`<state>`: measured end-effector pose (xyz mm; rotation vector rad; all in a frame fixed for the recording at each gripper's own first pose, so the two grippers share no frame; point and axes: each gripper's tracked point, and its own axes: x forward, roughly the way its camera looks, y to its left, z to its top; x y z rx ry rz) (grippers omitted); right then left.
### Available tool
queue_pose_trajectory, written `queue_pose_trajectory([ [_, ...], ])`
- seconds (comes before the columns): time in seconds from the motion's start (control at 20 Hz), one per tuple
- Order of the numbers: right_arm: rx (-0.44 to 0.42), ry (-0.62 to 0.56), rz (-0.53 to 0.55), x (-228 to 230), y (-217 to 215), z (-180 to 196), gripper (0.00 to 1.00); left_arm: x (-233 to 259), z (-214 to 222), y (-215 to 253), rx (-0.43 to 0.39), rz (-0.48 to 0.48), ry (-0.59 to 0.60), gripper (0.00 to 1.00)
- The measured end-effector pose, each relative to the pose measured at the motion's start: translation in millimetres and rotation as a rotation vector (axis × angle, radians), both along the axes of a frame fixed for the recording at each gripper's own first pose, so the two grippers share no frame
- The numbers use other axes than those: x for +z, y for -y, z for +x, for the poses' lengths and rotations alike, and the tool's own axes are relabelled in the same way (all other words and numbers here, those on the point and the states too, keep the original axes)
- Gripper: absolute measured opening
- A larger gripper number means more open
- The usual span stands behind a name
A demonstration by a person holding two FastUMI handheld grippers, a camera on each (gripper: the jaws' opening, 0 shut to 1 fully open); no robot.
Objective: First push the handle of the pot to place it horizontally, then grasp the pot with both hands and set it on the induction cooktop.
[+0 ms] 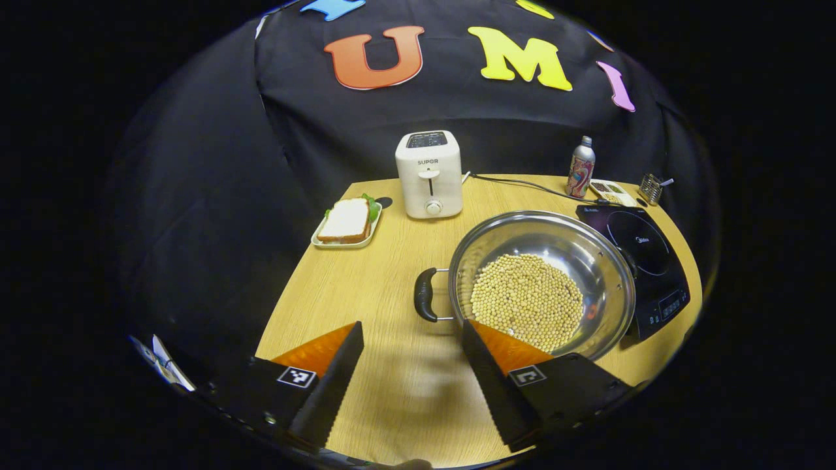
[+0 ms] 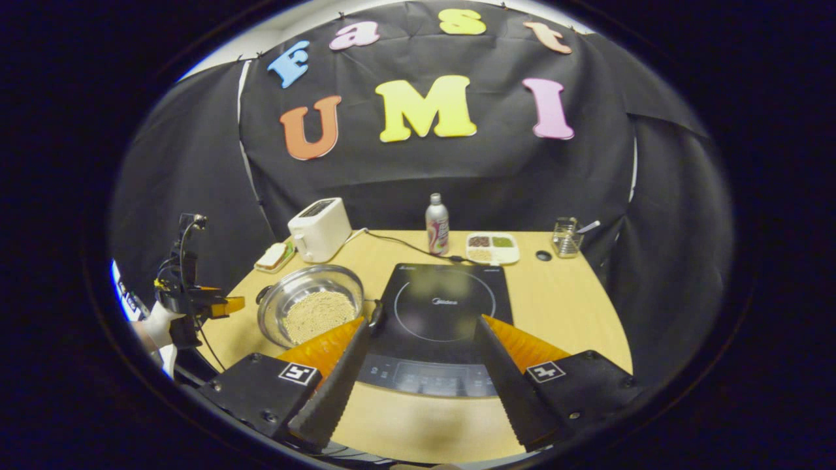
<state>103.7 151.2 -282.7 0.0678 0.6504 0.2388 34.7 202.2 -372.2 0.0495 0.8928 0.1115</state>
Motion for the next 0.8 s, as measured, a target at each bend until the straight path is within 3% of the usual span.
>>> queue_pose_trajectory([
  [0.1, 0.04, -0.047, 0.013, -21.9, -26.5, 21.0, 0.97, -2.9, 12.8, 7.1, 0.028, -0.025, -0.002, 0.97],
  [0.4, 0.145, -0.193, 0.022, -91.5, -97.1, 75.5, 0.96, -29.0, 41.2, 12.6, 0.01, -0.012, -0.055, 0.97],
  [0.5, 0.16, -0.244, 0.012, -110.5, -109.3, 85.5, 0.91, -39.7, 49.0, 9.0, 0.003, 0.008, -0.067, 0.97],
  [0.55, 0.163, -0.256, -0.001, -119.0, -113.5, 93.4, 0.98, -46.1, 52.0, 8.1, 0.002, 0.011, -0.086, 0.97],
  [0.65, 0.161, -0.273, -0.045, -133.0, -114.2, 104.9, 0.97, -54.0, 55.2, 7.5, -0.002, 0.013, -0.107, 0.97],
  [0.7, 0.151, -0.294, -0.058, -140.0, -113.4, 107.7, 0.9, -57.3, 58.9, 7.7, -0.008, 0.014, -0.114, 0.97],
  [0.8, 0.14, -0.34, -0.047, -151.8, -119.6, 109.8, 0.87, -64.0, 62.1, 6.5, -0.012, 0.01, -0.137, 0.97],
])
